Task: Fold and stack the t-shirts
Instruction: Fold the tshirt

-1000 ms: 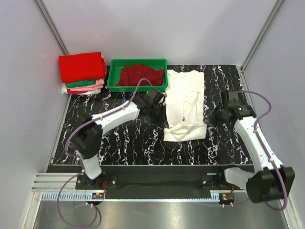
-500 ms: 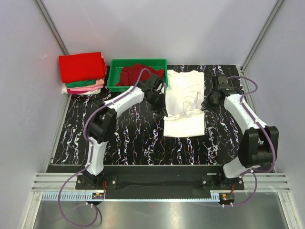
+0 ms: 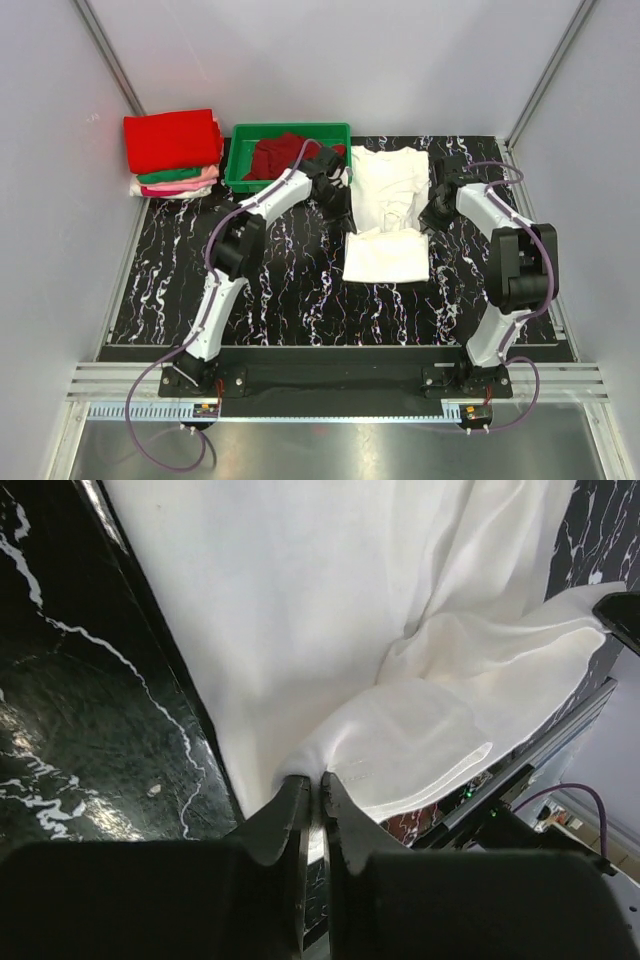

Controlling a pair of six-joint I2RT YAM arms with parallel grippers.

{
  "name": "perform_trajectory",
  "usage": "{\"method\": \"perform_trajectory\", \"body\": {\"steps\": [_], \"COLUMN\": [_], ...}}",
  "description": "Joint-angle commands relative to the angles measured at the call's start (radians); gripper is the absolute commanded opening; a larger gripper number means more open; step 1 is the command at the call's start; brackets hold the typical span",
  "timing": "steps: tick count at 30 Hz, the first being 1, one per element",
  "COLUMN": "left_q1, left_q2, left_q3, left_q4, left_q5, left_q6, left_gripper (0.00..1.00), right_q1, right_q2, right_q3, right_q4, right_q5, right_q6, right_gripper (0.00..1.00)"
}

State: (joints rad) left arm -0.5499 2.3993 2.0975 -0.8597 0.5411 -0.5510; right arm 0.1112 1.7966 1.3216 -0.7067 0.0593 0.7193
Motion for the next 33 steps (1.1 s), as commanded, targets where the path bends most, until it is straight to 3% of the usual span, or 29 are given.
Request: {"method": "perform_trajectory", "body": {"steps": [1, 6, 9, 10, 12, 13, 15, 16, 17, 18, 20, 26, 30, 33], "left_q1": [0.028, 0.064, 0.082, 0.088, 0.108, 0.116, 0.14, 0.146, 0.151, 0.151, 0.143, 0.082, 0.041, 0.007], "left_q2": [0.027, 0.092, 0.103, 0.097, 0.049, 0.029, -0.037, -0.061, -0.116, -0.143, -0.233, -0.469, -0.548, -0.586], "left_q3": [0.076, 0.125, 0.186, 0.199, 0.211, 0.208, 0.176, 0.153, 0.129, 0.068, -0.019, -0.502, -0.72, -0.841], "left_q4": [-0.018, 0.005, -0.022, -0.033, -0.033, -0.032, -0.029, -0.025, -0.018, -0.016, 0.01, 0.249, 0.388, 0.496], "left_q5": [0.068, 0.118, 0.128, 0.128, 0.123, 0.122, 0.123, 0.119, 0.112, 0.088, 0.066, 0.039, 0.031, 0.033], "left_q6": [0.011, -0.004, 0.002, 0.005, 0.008, 0.005, 0.0, 0.002, 0.003, 0.008, 0.022, -0.016, -0.081, -0.124], "left_gripper": [0.12, 0.17, 0.31, 0.4, 0.48, 0.6, 0.72, 0.73, 0.75, 0.81, 0.82, 0.83, 0.81, 0.8], "right_q1": [-0.015, -0.033, -0.045, -0.05, -0.071, -0.079, -0.096, -0.105, -0.105, -0.105, -0.105, -0.105, -0.105, -0.105], "right_q2": [0.041, 0.13, 0.182, 0.191, 0.196, 0.196, 0.182, 0.17, 0.155, 0.109, 0.048, -0.247, -0.403, -0.456], "right_q3": [0.059, 0.106, 0.183, 0.197, 0.231, 0.251, 0.303, 0.315, 0.32, 0.306, 0.263, -0.126, -0.396, -0.497], "right_q4": [0.033, 0.049, 0.017, 0.003, 0.001, -0.005, -0.045, -0.059, -0.083, -0.088, -0.085, 0.025, 0.099, 0.179], "right_q5": [0.045, 0.016, -0.004, -0.012, -0.03, -0.039, -0.039, -0.024, -0.012, -0.003, 0.004, -0.122, -0.203, -0.234], "right_q6": [0.017, -0.003, -0.02, -0.02, -0.037, -0.041, -0.063, -0.069, -0.072, -0.078, -0.08, -0.044, -0.001, -0.007], "right_gripper": [0.0, 0.0, 0.04, 0.1, 0.25, 0.48, 0.72, 0.85, 0.9, 0.92, 0.94, 0.94, 0.87, 0.79]}}
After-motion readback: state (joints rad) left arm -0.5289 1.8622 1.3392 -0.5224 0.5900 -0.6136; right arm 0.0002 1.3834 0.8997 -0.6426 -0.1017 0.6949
